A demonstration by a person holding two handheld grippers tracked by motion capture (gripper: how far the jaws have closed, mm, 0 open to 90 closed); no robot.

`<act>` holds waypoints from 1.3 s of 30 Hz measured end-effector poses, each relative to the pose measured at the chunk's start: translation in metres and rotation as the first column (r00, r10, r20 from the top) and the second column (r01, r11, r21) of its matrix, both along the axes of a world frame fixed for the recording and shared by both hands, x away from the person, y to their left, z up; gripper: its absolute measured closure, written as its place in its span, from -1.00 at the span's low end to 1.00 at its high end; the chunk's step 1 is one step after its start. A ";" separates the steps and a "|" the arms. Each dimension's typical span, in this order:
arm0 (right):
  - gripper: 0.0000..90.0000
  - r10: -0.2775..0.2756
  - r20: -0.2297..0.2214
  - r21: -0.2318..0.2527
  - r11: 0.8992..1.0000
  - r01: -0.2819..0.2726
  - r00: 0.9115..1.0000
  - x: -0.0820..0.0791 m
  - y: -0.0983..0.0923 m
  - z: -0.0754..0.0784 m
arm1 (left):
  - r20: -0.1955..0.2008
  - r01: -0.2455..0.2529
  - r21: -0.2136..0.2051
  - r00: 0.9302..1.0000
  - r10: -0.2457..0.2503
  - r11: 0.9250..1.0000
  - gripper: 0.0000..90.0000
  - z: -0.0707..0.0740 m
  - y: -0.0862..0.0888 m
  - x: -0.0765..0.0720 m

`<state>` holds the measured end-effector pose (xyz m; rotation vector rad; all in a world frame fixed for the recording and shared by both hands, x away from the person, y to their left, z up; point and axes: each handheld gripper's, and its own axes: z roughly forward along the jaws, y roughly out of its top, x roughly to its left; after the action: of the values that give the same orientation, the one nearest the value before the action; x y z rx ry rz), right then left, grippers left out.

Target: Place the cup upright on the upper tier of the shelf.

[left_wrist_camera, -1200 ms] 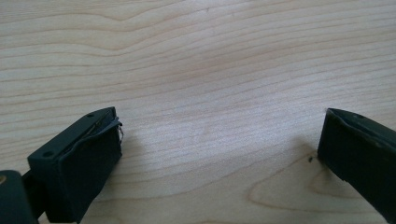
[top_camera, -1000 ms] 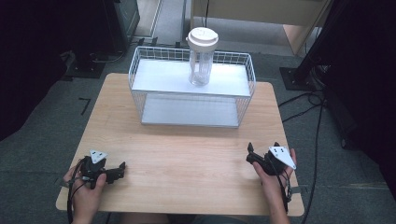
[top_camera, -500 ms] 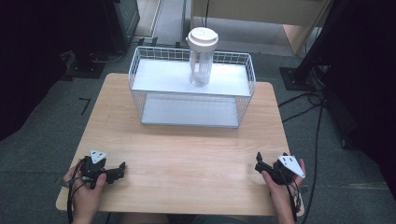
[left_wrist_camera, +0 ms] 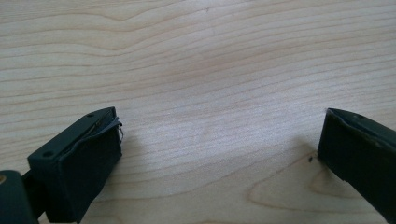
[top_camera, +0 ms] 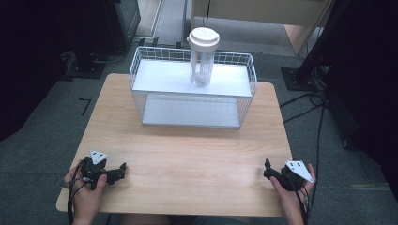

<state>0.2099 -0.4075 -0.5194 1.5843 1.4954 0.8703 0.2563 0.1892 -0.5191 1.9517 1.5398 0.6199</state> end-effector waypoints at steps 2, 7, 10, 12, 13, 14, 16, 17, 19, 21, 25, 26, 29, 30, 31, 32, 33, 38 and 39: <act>-0.97 0.004 -0.021 0.005 1.000 -0.004 1.000 0.000 -0.002 0.000 | 0.000 0.000 0.000 1.000 0.000 1.000 -1.00 0.000 0.000 0.000; -0.97 0.018 -0.105 0.003 1.000 -0.018 0.994 0.002 -0.007 -0.002 | 0.000 0.000 0.000 1.000 0.000 1.000 -1.00 0.000 0.000 0.000; -0.97 0.026 -0.135 -0.026 0.999 -0.030 0.990 0.002 -0.008 -0.002 | 0.000 0.000 -0.001 1.000 0.000 1.000 -1.00 0.000 0.000 0.000; -0.97 0.028 -0.160 -0.046 0.998 -0.036 0.987 0.002 -0.007 -0.003 | 0.000 0.000 0.000 1.000 0.000 1.000 -1.00 0.000 0.000 0.000; -0.97 0.031 -0.176 -0.060 0.997 -0.042 0.984 0.003 -0.007 -0.004 | 0.000 0.000 0.000 1.000 0.000 1.000 -1.00 0.000 0.000 0.000; -0.97 0.036 -0.190 -0.069 0.996 -0.050 0.981 0.003 -0.006 -0.004 | 0.000 0.000 0.000 1.000 0.000 1.000 -1.00 0.000 0.000 0.000; -0.97 0.034 -0.219 -0.089 0.995 -0.055 0.975 0.004 -0.005 -0.005 | 0.000 0.000 -0.001 1.000 0.000 1.000 -1.00 0.000 0.000 0.000; -0.97 0.038 -0.229 -0.100 0.993 -0.062 0.973 0.005 -0.005 -0.006 | 0.000 0.000 -0.001 1.000 0.000 1.000 -1.00 0.000 0.000 0.000; -0.97 0.038 -0.232 -0.087 0.994 -0.060 0.972 0.005 -0.005 -0.006 | 0.000 0.000 -0.001 1.000 0.000 1.000 -1.00 0.000 0.000 0.000; -0.97 0.037 -0.236 -0.077 0.995 -0.057 0.971 0.005 -0.007 -0.006 | 0.000 0.000 0.000 1.000 0.000 1.000 -1.00 0.000 0.000 0.000; -0.97 0.067 -0.256 -0.017 0.997 -0.073 0.964 0.003 -0.012 -0.006 | 0.000 0.000 0.000 1.000 0.000 1.000 -1.00 0.000 0.000 0.000; -0.97 0.078 -0.270 0.022 0.997 -0.075 0.960 0.003 -0.015 -0.006 | 0.000 0.000 -0.001 1.000 0.000 1.000 -1.00 0.000 0.000 0.000; -0.96 0.058 -0.283 0.074 0.997 -0.038 0.957 0.002 -0.022 -0.007 | 0.000 0.000 0.000 1.000 0.000 1.000 -1.00 0.000 0.000 0.000; -0.96 0.058 -0.282 0.070 0.997 -0.039 0.958 0.002 -0.022 -0.007 | 0.000 0.000 0.001 1.000 0.000 1.000 -1.00 0.000 0.000 0.000; -0.96 0.059 -0.281 0.070 0.997 -0.041 0.958 0.002 -0.022 -0.007 | 0.000 0.001 0.001 1.000 -0.001 1.000 -1.00 0.000 0.000 0.000; -0.96 0.059 -0.281 0.070 0.997 -0.041 0.958 0.002 -0.022 -0.007 | 0.001 0.001 0.001 1.000 -0.001 1.000 -1.00 0.000 0.000 0.000; -0.96 0.059 -0.281 0.070 0.997 -0.041 0.958 0.002 -0.022 -0.007 | 0.001 0.001 0.001 1.000 -0.001 1.000 -1.00 0.000 0.000 0.000; -0.96 0.063 -0.282 0.071 0.997 -0.044 0.958 0.001 -0.020 -0.007 | 0.001 0.000 0.000 1.000 0.000 1.000 -1.00 0.000 0.000 0.000; -0.96 0.065 -0.282 0.070 0.996 -0.047 0.957 0.001 -0.020 -0.007 | 0.000 0.000 0.000 1.000 0.000 1.000 -1.00 0.000 0.000 0.000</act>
<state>0.2112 -0.4270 -0.5262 1.7797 1.7344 0.7503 0.2563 0.1893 -0.5190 1.9519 1.5393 0.6203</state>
